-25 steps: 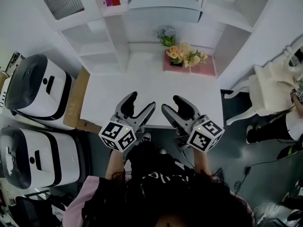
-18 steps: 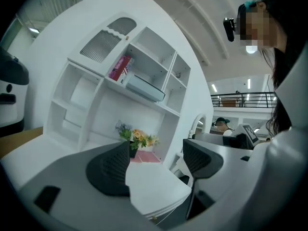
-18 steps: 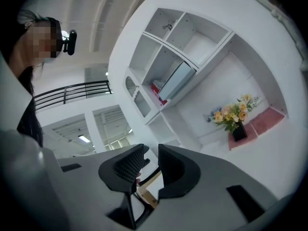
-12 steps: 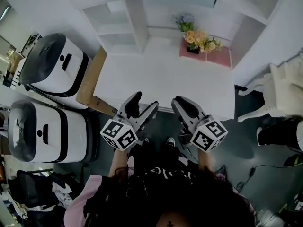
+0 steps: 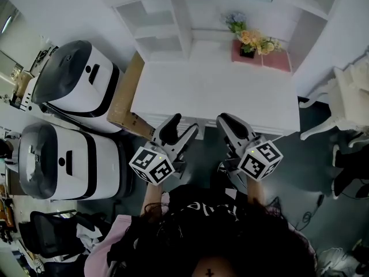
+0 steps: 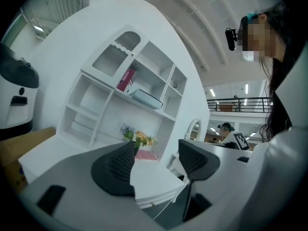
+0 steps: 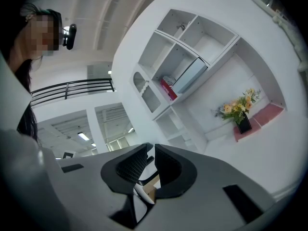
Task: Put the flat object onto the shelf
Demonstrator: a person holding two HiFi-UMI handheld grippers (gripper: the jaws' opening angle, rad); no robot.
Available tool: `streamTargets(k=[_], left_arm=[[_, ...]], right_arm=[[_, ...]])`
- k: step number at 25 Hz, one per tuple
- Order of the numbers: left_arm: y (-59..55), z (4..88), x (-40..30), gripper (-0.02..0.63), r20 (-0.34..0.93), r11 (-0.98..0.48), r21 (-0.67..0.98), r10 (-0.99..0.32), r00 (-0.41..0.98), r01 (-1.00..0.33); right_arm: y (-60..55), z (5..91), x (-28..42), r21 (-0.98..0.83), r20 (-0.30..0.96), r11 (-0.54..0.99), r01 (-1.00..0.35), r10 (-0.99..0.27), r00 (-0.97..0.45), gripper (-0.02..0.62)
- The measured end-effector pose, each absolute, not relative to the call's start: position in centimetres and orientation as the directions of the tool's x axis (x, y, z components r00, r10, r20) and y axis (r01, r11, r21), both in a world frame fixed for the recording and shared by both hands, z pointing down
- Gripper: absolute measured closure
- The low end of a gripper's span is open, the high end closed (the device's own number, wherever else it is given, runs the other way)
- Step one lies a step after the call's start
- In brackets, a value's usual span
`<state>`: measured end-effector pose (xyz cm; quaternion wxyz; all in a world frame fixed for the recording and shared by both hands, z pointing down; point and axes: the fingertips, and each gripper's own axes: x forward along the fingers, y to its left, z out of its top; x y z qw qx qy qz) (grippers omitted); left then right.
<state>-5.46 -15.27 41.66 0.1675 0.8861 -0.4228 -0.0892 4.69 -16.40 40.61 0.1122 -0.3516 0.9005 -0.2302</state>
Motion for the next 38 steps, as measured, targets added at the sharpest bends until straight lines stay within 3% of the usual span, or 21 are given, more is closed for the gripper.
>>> streamTargets(k=[10, 19, 38], left_arm=[[-5.7, 44.3, -16.2, 0.431, -0.001, -0.602, 0.403, -0.753, 0.658, -0.689], [-1.0, 43.9, -16.0, 0.557, -0.069, -0.681, 0.439, -0.676, 0.734, -0.586], [0.9, 42.1, -5.0, 0.580, -0.055, -0.701, 0.427, -0.650, 0.758, -0.571]], right_arm=[[-6.7, 43.2, -5.0, -0.510, 0.011, 0.578, -0.637, -0.736, -0.677, 0.515], [-1.1, 43.2, -6.6, -0.462, 0.069, 0.544, -0.701, -0.766, -0.640, 0.517], [0.6, 42.1, 2.5, -0.411, 0.085, 0.574, -0.709, -0.750, -0.656, 0.525]])
